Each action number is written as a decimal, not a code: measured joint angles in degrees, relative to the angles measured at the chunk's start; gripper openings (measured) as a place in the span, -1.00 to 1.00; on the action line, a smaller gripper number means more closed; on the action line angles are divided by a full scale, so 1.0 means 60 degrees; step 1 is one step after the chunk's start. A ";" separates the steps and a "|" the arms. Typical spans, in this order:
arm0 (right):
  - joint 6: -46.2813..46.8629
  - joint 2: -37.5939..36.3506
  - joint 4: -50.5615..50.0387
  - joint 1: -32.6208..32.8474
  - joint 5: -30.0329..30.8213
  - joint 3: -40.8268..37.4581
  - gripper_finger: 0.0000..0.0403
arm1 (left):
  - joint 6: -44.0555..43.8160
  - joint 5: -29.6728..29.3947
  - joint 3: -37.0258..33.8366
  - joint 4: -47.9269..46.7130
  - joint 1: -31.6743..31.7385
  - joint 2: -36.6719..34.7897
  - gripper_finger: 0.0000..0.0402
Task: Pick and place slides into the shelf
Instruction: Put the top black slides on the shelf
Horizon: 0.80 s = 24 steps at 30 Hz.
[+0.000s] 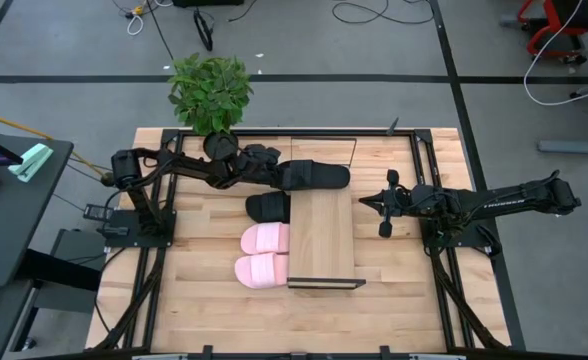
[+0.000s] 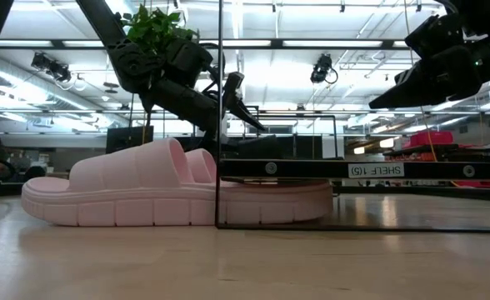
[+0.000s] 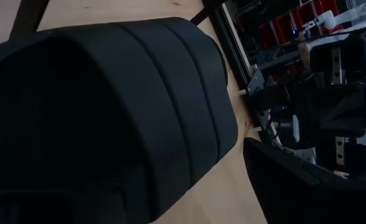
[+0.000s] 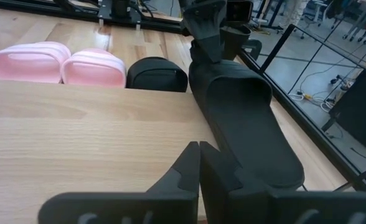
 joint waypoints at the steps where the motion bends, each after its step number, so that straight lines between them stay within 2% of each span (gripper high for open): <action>1: 0.0048 0.0000 0.0000 -0.0003 0.0003 0.0000 -0.94 | 0.0008 0.0000 0.0000 0.0003 0.0000 0.0000 0.19; 16: 0.0161 -0.0004 -0.0161 -0.0002 -0.0206 0.0000 -0.93 | -0.0029 0.0397 0.0011 -0.0118 0.0290 -0.0018 0.34; 24: 0.0165 -0.0004 -0.0155 -0.0001 -0.0205 0.0000 -0.93 | -0.0248 0.0630 0.0011 0.0013 0.0182 -0.0018 0.36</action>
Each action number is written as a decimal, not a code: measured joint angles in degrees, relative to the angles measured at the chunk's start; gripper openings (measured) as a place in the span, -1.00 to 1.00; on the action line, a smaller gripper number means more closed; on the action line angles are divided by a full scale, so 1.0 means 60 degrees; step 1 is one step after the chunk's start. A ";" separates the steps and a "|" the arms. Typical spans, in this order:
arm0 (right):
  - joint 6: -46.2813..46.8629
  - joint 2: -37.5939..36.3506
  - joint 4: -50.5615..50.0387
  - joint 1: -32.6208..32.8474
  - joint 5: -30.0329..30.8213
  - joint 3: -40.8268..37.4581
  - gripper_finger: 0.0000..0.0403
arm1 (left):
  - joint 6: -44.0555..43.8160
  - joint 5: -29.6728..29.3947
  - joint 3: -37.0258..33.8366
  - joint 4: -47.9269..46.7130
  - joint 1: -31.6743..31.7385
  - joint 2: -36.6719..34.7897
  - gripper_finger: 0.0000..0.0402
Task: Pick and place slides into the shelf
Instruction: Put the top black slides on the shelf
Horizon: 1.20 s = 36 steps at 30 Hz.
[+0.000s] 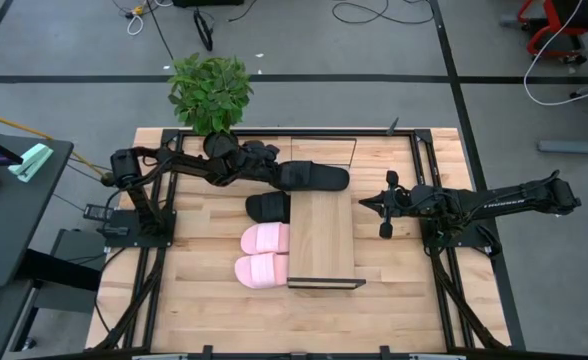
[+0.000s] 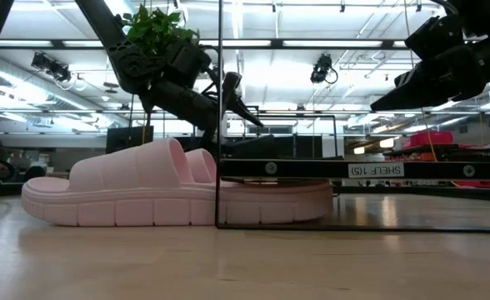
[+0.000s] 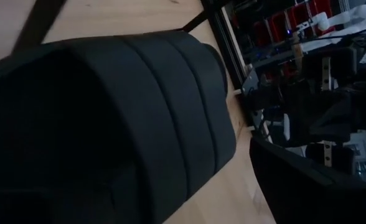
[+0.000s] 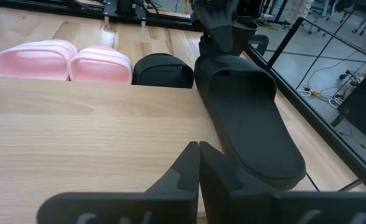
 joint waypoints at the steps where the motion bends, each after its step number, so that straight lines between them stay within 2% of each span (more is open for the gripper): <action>1: 0.0000 0.0000 0.0002 0.0001 0.0001 0.0000 -0.93 | -0.0002 0.0006 0.0000 0.0048 -0.0039 0.0000 0.36; 25: 0.0186 0.0000 -0.0016 -0.0002 -0.0003 0.0000 -0.93 | -0.0008 0.0034 0.0000 0.0142 -0.0008 -0.0036 0.38; 36: 0.0186 0.0000 -0.0024 -0.0003 -0.0003 0.0000 -0.93 | -0.0250 -0.0206 0.0000 0.0117 -0.0033 -0.0036 0.31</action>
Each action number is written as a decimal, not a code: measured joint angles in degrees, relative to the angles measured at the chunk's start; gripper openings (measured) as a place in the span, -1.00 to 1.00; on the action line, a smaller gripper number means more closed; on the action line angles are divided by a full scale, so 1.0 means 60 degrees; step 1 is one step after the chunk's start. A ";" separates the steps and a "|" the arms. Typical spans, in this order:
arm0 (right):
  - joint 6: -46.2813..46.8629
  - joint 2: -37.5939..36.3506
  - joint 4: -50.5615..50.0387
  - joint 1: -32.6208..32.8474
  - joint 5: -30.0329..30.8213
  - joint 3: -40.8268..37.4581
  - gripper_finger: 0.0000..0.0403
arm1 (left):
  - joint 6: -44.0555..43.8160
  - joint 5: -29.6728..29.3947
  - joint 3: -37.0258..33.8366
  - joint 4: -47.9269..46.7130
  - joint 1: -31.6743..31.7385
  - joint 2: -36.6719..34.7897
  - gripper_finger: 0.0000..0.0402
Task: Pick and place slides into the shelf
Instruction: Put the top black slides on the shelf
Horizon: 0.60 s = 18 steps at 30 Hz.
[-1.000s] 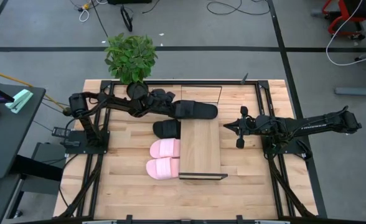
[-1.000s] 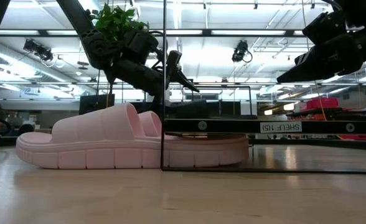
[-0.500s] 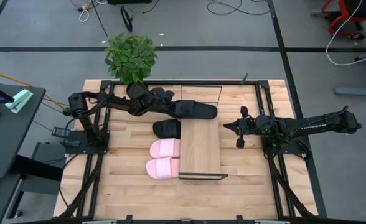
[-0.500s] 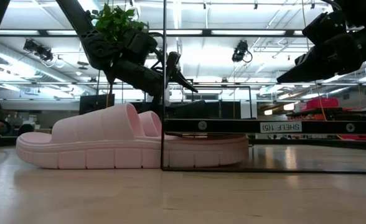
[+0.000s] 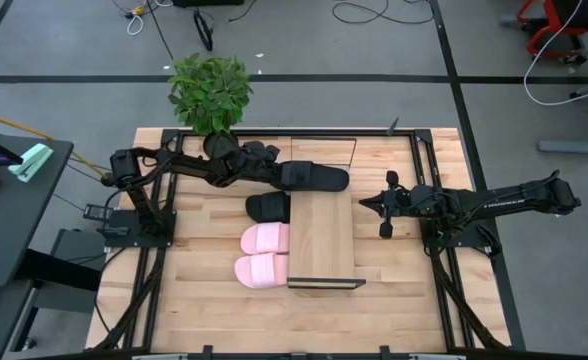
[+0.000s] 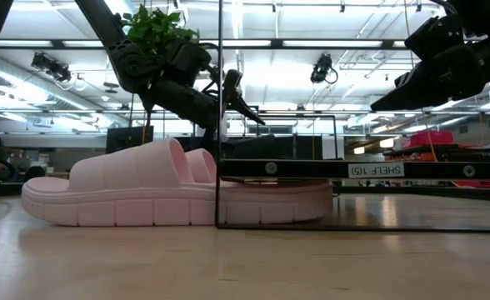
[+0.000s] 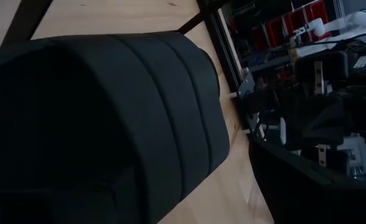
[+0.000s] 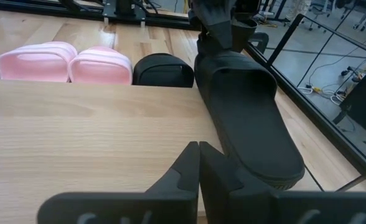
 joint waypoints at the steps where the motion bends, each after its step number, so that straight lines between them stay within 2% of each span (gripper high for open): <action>1: 0.0000 0.0000 0.0000 0.0003 0.0000 0.0000 -0.93 | -0.0005 0.0009 0.0000 -0.0010 0.0010 0.0000 0.31; 10: 0.0000 0.0000 -0.0069 0.0003 -0.0004 0.0000 -0.93 | -0.0253 0.0707 0.0000 -0.0006 0.0167 0.0000 0.33; 18: 0.0022 0.0000 -0.0127 0.0003 -0.0003 0.0000 -0.93 | -0.0382 0.0924 -0.0004 -0.0054 0.0432 0.0000 0.28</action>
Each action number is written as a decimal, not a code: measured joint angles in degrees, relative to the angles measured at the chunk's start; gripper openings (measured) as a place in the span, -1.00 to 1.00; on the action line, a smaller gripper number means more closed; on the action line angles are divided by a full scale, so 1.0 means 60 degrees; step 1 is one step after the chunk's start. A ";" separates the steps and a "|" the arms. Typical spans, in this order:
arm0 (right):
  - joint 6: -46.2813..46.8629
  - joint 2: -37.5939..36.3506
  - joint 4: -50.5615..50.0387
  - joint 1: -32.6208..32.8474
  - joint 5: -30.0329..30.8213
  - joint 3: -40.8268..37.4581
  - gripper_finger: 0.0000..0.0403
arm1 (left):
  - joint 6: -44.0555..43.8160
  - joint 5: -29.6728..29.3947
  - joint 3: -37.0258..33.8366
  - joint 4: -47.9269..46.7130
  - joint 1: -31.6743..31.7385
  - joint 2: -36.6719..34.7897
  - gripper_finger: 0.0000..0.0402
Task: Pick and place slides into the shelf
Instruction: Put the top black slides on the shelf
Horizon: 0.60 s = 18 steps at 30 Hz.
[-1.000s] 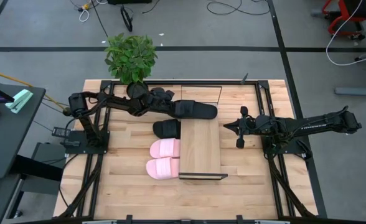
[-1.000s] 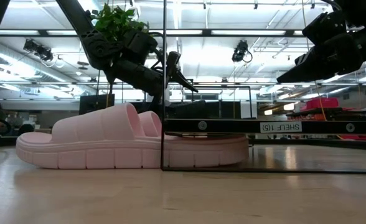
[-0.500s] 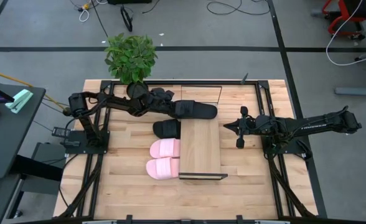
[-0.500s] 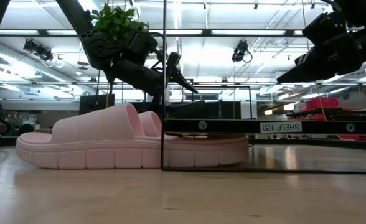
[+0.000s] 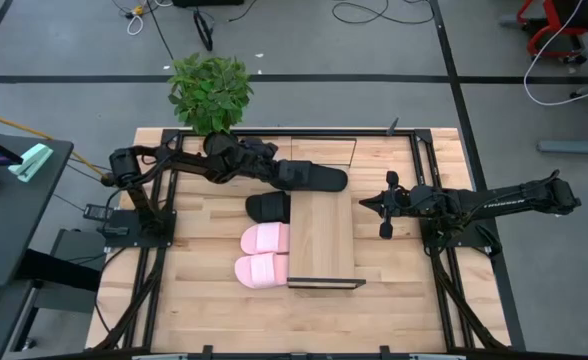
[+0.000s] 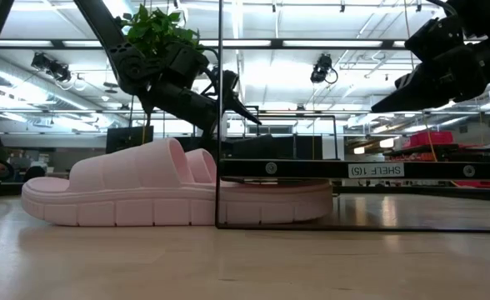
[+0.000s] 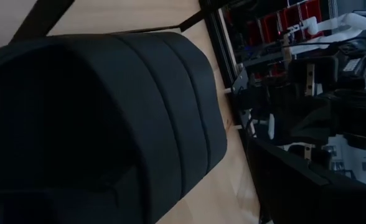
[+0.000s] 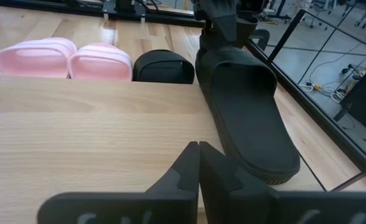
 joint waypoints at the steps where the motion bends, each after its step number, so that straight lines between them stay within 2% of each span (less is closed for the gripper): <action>1: 0.0000 0.0000 0.0001 -0.0002 0.0001 0.0000 -0.93 | -0.0106 0.0055 0.0000 0.0026 0.0016 0.0000 0.28; 18: -0.0003 0.0000 0.0011 -0.0003 0.0003 0.0000 -0.93 | -0.2485 0.0528 0.0000 0.0346 0.0156 0.0000 0.30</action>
